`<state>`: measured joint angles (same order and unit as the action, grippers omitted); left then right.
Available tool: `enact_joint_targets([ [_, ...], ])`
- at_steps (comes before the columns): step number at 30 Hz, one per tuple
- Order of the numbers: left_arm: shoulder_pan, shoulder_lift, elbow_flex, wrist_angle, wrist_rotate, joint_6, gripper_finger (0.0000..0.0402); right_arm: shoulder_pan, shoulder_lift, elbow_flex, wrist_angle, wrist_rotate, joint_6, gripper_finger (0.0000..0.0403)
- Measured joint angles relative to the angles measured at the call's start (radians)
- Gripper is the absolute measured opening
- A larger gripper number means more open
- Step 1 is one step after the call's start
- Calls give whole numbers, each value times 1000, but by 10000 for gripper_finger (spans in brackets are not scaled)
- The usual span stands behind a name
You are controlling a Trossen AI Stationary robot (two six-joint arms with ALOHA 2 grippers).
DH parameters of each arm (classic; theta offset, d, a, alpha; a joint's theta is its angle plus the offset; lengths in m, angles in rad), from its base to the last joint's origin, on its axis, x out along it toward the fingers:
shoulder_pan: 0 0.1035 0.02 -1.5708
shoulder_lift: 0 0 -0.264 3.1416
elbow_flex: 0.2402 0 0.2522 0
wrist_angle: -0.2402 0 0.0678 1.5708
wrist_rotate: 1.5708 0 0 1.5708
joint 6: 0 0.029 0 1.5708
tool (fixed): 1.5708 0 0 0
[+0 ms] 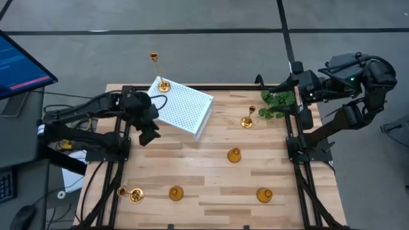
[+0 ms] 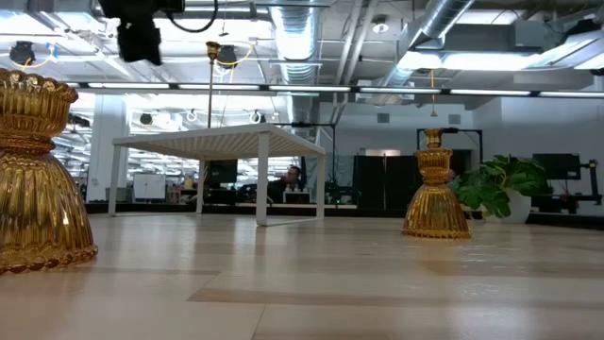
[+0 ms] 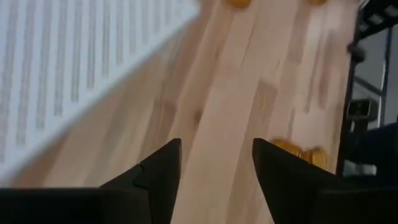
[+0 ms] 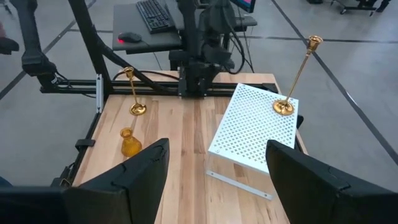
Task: Pick & Place candle stick holders
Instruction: Put the bottom gold candle holder on the shelf aligned with the other gold candle holder
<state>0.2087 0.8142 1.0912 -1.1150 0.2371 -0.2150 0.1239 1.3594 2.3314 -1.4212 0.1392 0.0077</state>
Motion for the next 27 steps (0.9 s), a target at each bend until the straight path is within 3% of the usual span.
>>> enact_joint_targets([
  [5, -44, 12, 28, -104, 74, -83, 211, 0, 0, 0, 0, -15, -7, 258],
  [15, -148, 102, 29, -175, 92, -388, 202, 0, 0, 0, 0, -35, -22, 258],
  [18, -152, 120, 29, -176, 190, -387, 198, 0, 1, 0, -1, -37, -35, 258],
  [23, -171, 61, 38, -221, 239, -391, 189, 0, 2, 0, -1, -39, -36, 258],
  [27, -175, -23, 39, -250, 197, -607, 181, 0, 2, 0, 0, -40, -35, 258],
])
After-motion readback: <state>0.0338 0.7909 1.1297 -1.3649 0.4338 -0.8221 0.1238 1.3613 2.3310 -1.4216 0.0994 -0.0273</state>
